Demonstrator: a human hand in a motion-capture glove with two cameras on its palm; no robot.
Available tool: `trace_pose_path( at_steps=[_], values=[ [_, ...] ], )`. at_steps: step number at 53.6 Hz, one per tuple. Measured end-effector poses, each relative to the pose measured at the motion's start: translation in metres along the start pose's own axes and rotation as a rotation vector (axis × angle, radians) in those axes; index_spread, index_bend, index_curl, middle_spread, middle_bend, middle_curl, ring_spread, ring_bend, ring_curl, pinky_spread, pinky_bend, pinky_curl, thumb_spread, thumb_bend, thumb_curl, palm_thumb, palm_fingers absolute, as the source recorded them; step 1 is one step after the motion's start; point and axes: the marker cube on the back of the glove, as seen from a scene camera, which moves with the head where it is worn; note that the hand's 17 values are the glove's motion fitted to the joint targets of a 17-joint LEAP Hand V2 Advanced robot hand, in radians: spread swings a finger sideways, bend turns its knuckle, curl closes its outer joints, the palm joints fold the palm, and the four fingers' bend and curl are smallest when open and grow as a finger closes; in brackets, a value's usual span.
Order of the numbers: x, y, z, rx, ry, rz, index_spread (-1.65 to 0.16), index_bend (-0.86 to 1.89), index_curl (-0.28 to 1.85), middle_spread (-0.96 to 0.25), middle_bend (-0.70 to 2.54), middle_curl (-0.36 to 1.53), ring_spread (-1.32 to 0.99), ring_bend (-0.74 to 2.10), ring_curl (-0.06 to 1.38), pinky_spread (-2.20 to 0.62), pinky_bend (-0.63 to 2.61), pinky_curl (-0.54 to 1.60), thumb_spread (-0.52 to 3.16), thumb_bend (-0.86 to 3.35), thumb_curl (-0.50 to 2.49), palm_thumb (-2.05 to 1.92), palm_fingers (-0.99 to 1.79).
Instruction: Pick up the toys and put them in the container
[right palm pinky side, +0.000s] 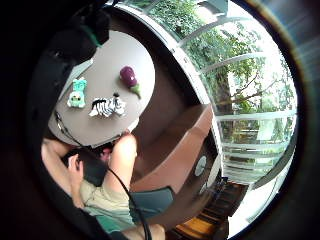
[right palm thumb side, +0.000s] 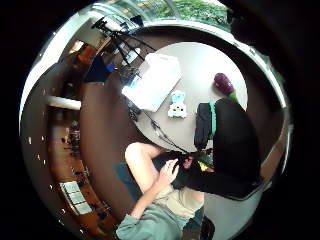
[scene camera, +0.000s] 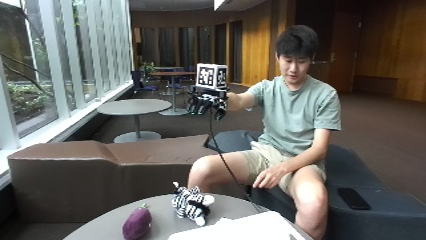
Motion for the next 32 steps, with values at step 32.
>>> trace_pose_path(
  at_steps=[32],
  values=[
    [0.024, -0.018, 0.01, -0.064, -0.018, -0.003, -0.22, 0.16, 0.19, -0.16, 0.24, 0.24, -0.18, 0.58, 0.21, -0.11, 0.68, 0.29, 1.6, 0.22, 0.19, 0.08, 0.24]
  ],
)
